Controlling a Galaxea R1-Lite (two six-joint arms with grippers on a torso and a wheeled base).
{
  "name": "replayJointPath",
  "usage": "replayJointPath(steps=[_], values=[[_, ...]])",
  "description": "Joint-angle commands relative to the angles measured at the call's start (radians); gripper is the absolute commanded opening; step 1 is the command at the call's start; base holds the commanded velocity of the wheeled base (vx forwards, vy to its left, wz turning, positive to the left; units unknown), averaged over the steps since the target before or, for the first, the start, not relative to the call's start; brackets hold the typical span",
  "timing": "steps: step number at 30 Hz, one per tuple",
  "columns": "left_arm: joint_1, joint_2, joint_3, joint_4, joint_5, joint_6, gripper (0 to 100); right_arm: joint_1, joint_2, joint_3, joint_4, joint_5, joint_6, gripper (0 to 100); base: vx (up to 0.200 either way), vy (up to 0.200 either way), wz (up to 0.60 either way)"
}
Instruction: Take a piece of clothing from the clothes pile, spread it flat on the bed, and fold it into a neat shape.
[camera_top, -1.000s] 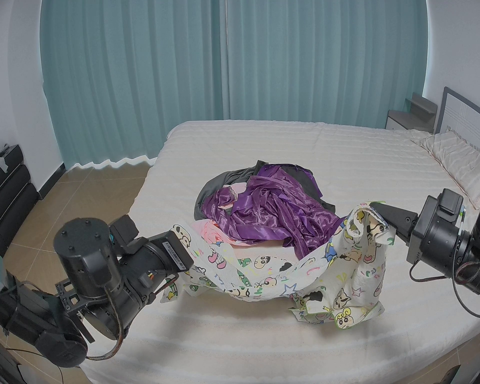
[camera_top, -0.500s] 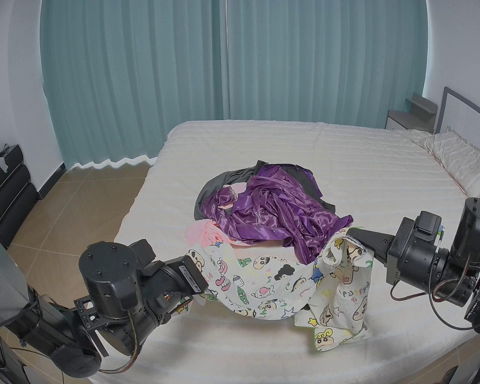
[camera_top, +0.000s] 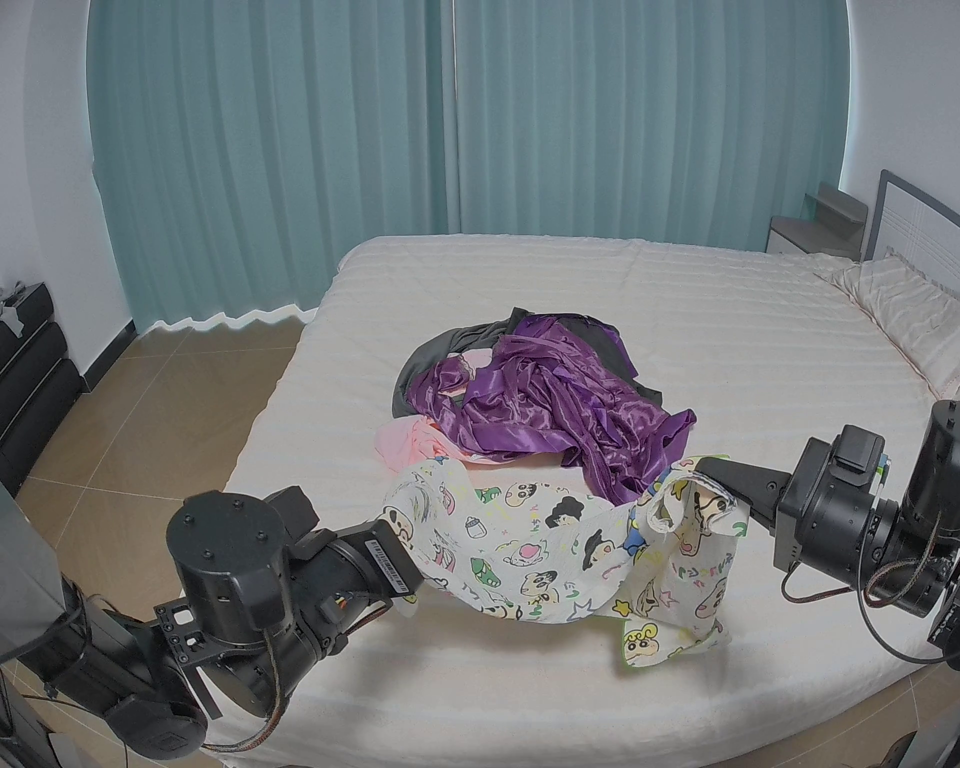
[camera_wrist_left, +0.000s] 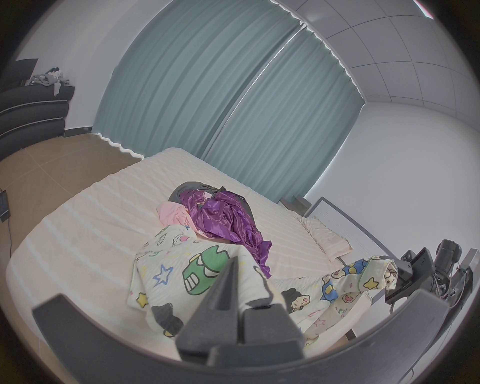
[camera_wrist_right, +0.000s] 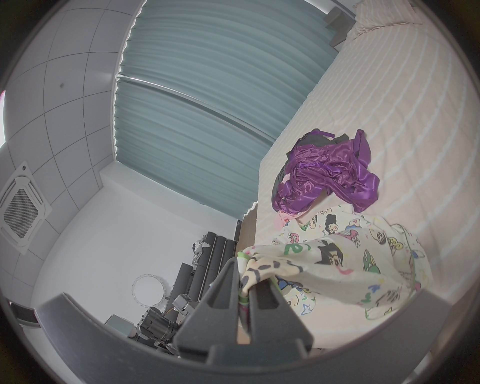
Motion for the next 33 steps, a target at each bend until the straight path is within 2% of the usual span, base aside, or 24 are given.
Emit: replayJointPath(steps=[1,10,33], values=[[-0.004,-0.001,0.0,-0.004,0.001,-0.002,0,0.001,-0.009,-0.001,0.0,0.0,0.0,0,0.0,0.0,0.0],[-0.014,-0.003,-0.012,-0.015,0.01,-0.044,0,0.002,-0.023,-0.013,-0.001,0.0,-0.002,0,0.0,0.0,0.0],[-0.014,-0.003,-0.009,-0.079,0.013,-0.04,0,-0.013,-0.014,-0.003,-0.001,0.006,0.006,0,0.0,-0.2,0.0]])
